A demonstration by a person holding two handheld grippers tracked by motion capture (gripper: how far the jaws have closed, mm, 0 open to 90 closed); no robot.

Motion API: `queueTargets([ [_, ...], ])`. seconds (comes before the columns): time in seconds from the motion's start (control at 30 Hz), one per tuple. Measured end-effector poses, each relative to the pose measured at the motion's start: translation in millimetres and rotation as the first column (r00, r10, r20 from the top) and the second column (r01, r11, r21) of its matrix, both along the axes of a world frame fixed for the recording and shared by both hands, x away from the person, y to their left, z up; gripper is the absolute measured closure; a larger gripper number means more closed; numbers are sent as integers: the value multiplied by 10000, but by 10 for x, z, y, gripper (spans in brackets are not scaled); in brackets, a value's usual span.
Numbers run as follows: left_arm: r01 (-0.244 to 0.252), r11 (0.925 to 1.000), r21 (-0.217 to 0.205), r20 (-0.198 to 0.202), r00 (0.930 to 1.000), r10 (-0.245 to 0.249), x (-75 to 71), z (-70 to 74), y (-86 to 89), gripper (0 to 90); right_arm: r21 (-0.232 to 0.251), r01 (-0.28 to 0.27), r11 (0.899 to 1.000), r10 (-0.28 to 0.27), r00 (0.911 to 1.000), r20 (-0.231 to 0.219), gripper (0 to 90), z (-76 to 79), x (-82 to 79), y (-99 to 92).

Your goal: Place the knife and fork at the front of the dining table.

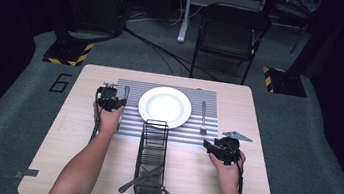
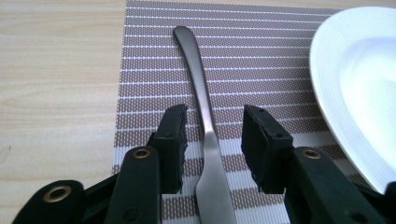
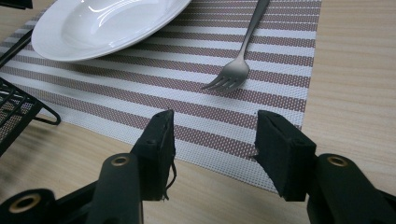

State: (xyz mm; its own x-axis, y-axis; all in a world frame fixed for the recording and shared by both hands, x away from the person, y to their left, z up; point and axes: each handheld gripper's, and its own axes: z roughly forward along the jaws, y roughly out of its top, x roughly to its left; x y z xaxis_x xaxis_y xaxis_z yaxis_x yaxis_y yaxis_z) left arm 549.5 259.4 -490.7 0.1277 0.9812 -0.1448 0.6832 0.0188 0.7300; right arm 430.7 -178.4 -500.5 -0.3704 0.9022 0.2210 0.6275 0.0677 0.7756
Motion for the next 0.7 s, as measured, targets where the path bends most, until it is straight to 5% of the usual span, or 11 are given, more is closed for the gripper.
queueTargets([
  [0.23, 583, 9980, -255, 200, 9981, -578, -141, 115, 15, 563, 4, 76, 10000, -76, 10000, -2, 469, 11, -20, -1],
  [0.47, 1143, 9933, 169, 580, 9917, -1151, -287, 332, 43, 526, 87, 127, 9999, -127, 9999, 53, 468, 22, -19, -20],
  [0.7, 1555, 9877, 147, 934, 9833, -1562, -465, 498, 98, 502, 85, 74, 9999, -75, 9999, 123, 468, 35, -25, -5],
])
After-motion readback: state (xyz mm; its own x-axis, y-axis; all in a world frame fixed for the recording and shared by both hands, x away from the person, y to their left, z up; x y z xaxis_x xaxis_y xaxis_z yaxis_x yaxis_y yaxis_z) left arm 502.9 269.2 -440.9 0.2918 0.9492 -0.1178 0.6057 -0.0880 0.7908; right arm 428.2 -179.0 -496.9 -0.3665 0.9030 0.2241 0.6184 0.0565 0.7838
